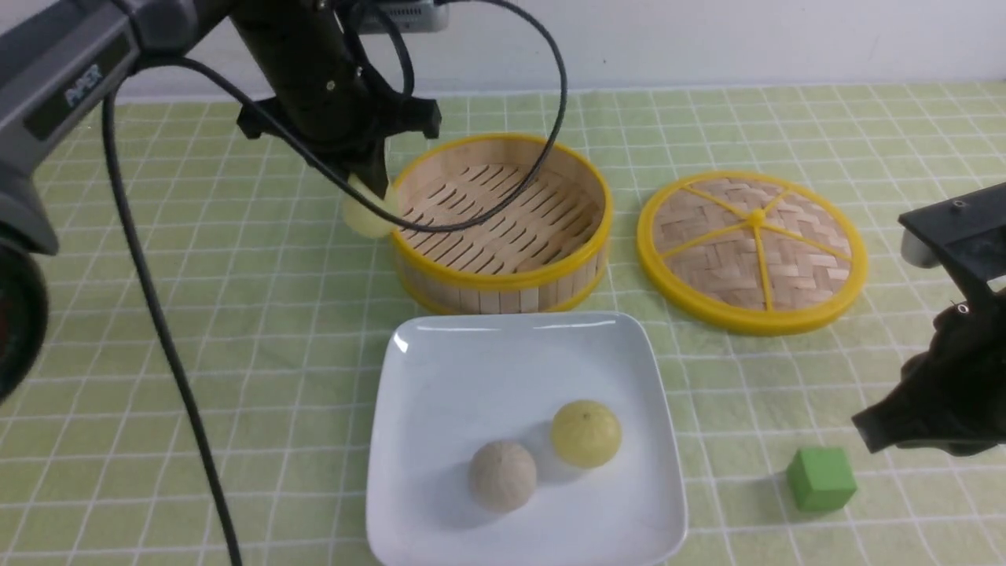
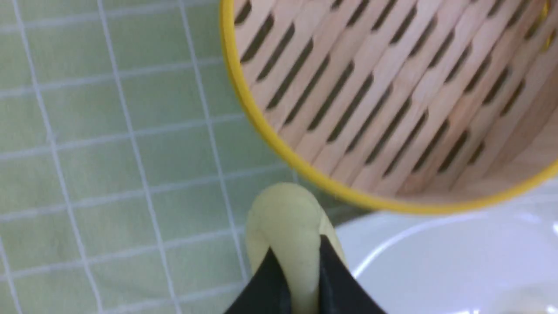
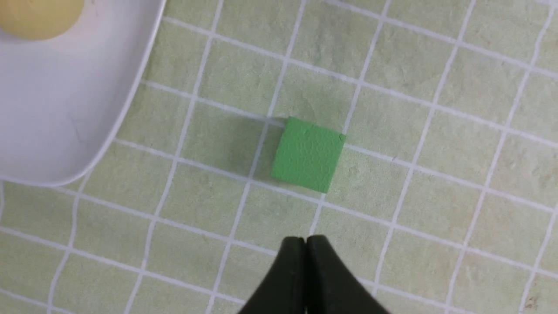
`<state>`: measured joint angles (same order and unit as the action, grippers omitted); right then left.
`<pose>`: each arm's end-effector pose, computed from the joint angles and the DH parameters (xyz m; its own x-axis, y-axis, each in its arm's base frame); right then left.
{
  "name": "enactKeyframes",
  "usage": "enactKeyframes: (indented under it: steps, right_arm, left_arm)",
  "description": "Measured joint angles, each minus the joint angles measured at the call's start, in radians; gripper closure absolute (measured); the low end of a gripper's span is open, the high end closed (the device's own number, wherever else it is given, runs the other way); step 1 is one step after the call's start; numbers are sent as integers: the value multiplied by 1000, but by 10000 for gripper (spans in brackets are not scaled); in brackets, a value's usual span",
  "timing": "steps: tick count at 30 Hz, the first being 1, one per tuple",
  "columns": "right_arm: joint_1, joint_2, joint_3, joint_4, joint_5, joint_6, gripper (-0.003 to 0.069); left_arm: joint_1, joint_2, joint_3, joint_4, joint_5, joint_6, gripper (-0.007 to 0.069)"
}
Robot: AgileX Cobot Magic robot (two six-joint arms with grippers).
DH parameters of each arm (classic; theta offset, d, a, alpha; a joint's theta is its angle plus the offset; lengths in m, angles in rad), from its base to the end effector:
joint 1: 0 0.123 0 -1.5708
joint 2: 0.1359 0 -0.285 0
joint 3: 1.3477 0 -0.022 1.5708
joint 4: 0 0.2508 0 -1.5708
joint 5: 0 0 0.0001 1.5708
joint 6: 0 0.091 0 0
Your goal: Put the steamed buns into the plate on the green tablecloth.
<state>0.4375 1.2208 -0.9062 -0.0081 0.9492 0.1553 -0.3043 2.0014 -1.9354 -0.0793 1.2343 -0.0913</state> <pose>0.2028 0.0942 0.2823 -0.8901 -0.2507 -0.3806 -0.2911 0.9553 0.0516 0.4130 -0.1368 0.3058 -0.9252 0.1680 -0.3404 0.2168 0.9699 -0.1107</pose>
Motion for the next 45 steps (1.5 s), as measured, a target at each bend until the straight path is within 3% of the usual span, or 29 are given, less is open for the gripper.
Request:
enactKeyframes:
  steps: [10, 14, 20, 23, 25, 26, 27, 29, 30, 33, 37, 38, 41, 45]
  right_arm:
    - [0, 0, 0, 8, 3, 0, 645]
    - [0, 0, 0, 15, 2, -4, 638]
    - [0, -2, 0, 15, 3, -10, 629]
    - [0, -16, 0, 15, 15, -23, 629]
    - [0, -76, 0, 18, 66, -32, 634]
    - [0, -90, 0, 18, 71, -32, 634]
    - [0, -160, -1, 18, 123, -34, 644]
    - [0, -222, -1, 16, 158, -34, 650]
    - [0, -317, -1, 8, 193, -34, 656]
    - [0, -495, 28, -2, 185, -26, 658]
    - [0, -754, 139, -8, 31, 9, 658]
    - [0, -863, 234, -8, -94, 28, 658]
    - [0, -1006, 396, -8, -346, 38, 658]
    - [0, -1064, 547, -8, -550, 42, 658]
  left_arm:
    - [-1, -282, 472, -135, -92, 18, 602]
    - [-75, -275, 651, -202, -280, 63, 602]
    - [-190, -202, 700, -240, -504, 51, 577]
    - [-199, -186, 700, -241, -527, 34, 526]
    - [-199, -177, 701, -239, -527, 22, 428]
    - [-199, -177, 701, -239, -527, 22, 420]
    - [-199, -176, 701, -237, -526, 21, 337]
    - [-199, -176, 697, -237, -525, 21, 292]
    - [-199, -176, 686, -237, -520, 19, 218]
    - [-199, -176, 655, -238, -501, 18, 140]
    - [-199, -176, 594, -215, -459, 17, 84]
    - [-199, -176, 573, -195, -439, 17, 76]
    - [-199, -176, 540, -168, -404, 17, 77]
    - [-199, -176, 513, -155, -375, 17, 116]
